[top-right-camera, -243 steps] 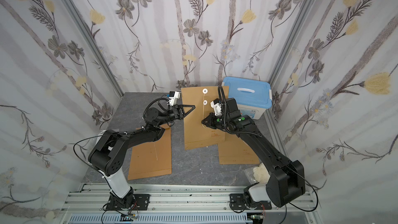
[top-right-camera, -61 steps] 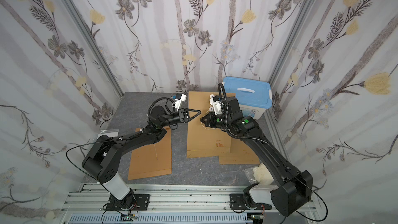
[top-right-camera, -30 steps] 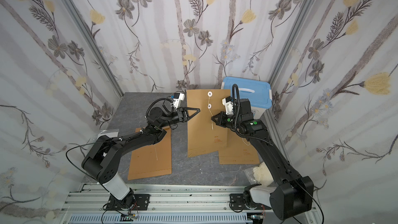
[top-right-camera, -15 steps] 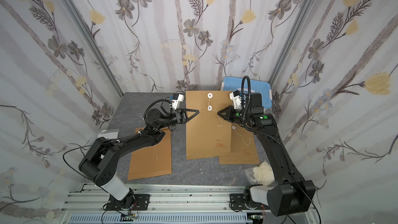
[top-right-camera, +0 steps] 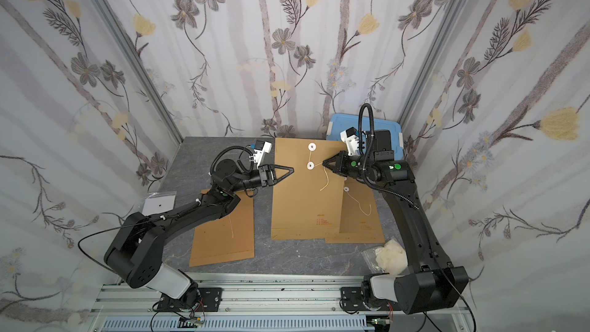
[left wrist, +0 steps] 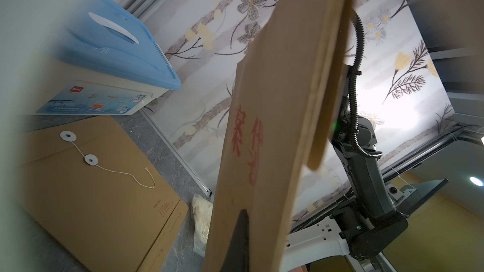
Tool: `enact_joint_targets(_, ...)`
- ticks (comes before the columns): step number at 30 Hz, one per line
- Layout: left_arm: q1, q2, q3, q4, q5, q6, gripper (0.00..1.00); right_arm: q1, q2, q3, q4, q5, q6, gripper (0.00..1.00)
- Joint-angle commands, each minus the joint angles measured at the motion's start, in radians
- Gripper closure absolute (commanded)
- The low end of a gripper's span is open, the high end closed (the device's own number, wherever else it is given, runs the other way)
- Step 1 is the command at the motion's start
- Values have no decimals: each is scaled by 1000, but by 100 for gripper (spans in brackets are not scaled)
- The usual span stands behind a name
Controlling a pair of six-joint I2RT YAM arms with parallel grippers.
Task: Close the mouth of the file bag
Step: Close the file bag.
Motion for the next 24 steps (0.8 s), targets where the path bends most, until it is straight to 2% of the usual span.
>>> enact_joint_targets(1,0,-22,8,-94,21,87,100,13,15,29,3,21,-17,100)
enact_joint_targets(8,-6,-37,26,-193,30,154,100,66,44,94,-27,36,-26,100)
enact_joint_targets(24,-14,-28,45,-220,47,179,100,141,105,180,-66,68,-31,100)
